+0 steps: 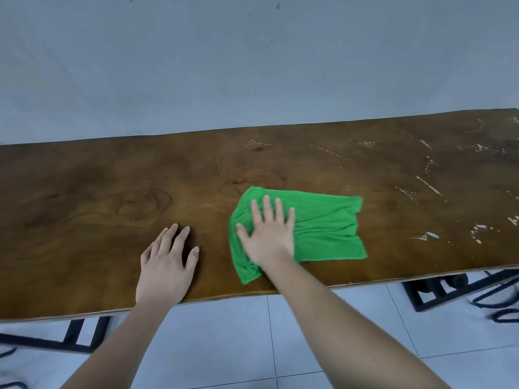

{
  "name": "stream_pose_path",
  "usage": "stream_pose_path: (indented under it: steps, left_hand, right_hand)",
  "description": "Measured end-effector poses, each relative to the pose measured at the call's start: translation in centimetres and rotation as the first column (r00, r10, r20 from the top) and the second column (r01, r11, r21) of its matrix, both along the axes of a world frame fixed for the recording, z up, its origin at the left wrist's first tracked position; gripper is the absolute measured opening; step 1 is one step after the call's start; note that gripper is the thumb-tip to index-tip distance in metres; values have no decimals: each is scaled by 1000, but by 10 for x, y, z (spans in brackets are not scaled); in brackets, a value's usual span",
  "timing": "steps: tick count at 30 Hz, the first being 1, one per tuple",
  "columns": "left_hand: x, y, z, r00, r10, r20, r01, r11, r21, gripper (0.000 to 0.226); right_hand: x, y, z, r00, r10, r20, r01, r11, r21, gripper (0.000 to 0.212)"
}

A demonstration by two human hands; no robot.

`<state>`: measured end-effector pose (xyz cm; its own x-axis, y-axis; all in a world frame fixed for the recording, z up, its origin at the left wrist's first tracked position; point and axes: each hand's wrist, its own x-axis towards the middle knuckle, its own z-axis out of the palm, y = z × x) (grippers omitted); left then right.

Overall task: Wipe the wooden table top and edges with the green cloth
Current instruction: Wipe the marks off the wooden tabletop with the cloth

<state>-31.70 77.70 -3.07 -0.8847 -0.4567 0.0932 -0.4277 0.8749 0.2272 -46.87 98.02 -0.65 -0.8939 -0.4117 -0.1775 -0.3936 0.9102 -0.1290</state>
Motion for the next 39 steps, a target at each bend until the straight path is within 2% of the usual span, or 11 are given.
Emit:
stream_pose_path:
  steps: [4,7,9,11,15,19,23,26,29,34,39]
  left_hand:
    - [0,-2,-3,1000,-1,-11,2,1000,6,62]
    - [0,-3,-4,1000,-5,-18,6,1000,18,65]
    - [0,-3,-4,1000,-9,-17,9,1000,17,65]
    - [0,-5,-3,1000,-12,-3,12,1000,10,66]
    - [-2,-7,-4,1000,-10,26,9,1000,18,64]
    - [-2,-12,-2,1000,-23,13,23,999,43,68]
    - [-5,-28,3,999,-48,21,47,997,59,73]
    - [-7,-47,5,997,-53,55,52,999,12,83]
    - [-9,-58,3,997,-37,74,37,999,7,88]
    - [-8,-56,1,996,-33,87,36,999,-28,86]
    - [-8,-56,-2,995,-36,88,40,999,-37,85]
  right_hand:
    - [27,-59,0,953,301,21,-301,953,-35,83]
    - [11,-55,-2,882,470,-12,-470,882,-32,81]
    - [-14,-34,-1,859,511,-30,-512,858,-33,82]
    - [-47,-3,0,890,454,-38,-456,889,-39,84]
    - [-117,75,2,975,208,-78,-211,977,-25,86]
    - [-166,141,0,995,-41,-94,41,999,-4,92]
    - [-178,142,-5,965,-256,-53,255,967,-20,91]
    - [-169,106,-3,954,-297,-42,298,955,9,95]
    - [-149,55,2,975,-217,-37,219,975,33,96]
    - [-94,-50,3,999,22,-47,-21,1000,20,97]
    - [-29,-136,-1,946,322,-37,-323,946,-28,88]
